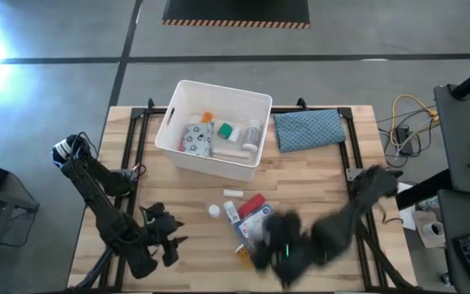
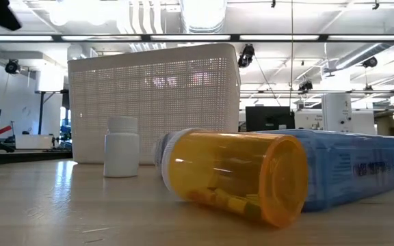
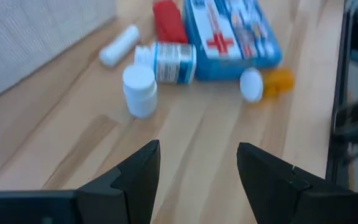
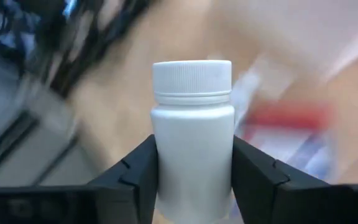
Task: Pick & place medical supplies in basket/bin
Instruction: Put the bottom small white pill bottle into the white bin, then put the small white pill bottle into the white bin
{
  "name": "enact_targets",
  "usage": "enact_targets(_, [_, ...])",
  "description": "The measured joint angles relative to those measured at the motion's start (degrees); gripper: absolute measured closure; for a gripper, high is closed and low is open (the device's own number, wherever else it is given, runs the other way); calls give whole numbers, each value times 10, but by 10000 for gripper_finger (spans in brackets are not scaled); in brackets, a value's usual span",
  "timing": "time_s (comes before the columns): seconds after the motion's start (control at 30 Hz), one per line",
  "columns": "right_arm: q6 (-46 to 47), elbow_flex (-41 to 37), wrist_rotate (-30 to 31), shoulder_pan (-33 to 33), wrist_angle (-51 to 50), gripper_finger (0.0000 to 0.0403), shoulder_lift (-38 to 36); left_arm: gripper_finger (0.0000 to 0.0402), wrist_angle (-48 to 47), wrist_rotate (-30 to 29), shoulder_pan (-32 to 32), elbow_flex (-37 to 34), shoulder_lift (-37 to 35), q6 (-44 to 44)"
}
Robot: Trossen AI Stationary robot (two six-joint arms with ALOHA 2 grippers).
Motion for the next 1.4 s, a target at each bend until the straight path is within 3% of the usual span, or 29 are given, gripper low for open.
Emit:
enact_targets(0.07, [-52,-7,32,-55,-15,238,-38,208,11,-24,1,0,0,-18])
enact_targets(0.2, [-258,-13,8,-193,32,233,-82,208,51,-35,14,1,0,-31])
enact_targets(0.33, [-416,-13,-75,-343,89,236,-92,208,64,-36,27,1,0,-31])
enact_targets(0.5, [-479,-13,-234,-454,112,191,-79,207,64,-35,48,1,3,-94])
enact_targets(0.77, [-606,-7,-227,-436,101,83,-84,178,73,-31,96,2,49,-145])
enact_targets(0.9, [-648,-8,-155,-379,21,50,-118,155,68,5,108,16,88,-128])
enact_targets(1.07, [-654,-30,-45,-287,-72,38,-165,126,60,24,99,39,136,-109])
enact_targets(1.27, [-648,-109,0,-191,-77,37,-228,121,61,3,88,40,167,-86])
enact_targets(1.4, [-589,-196,22,-168,-78,37,-271,121,60,-9,95,27,182,-77])
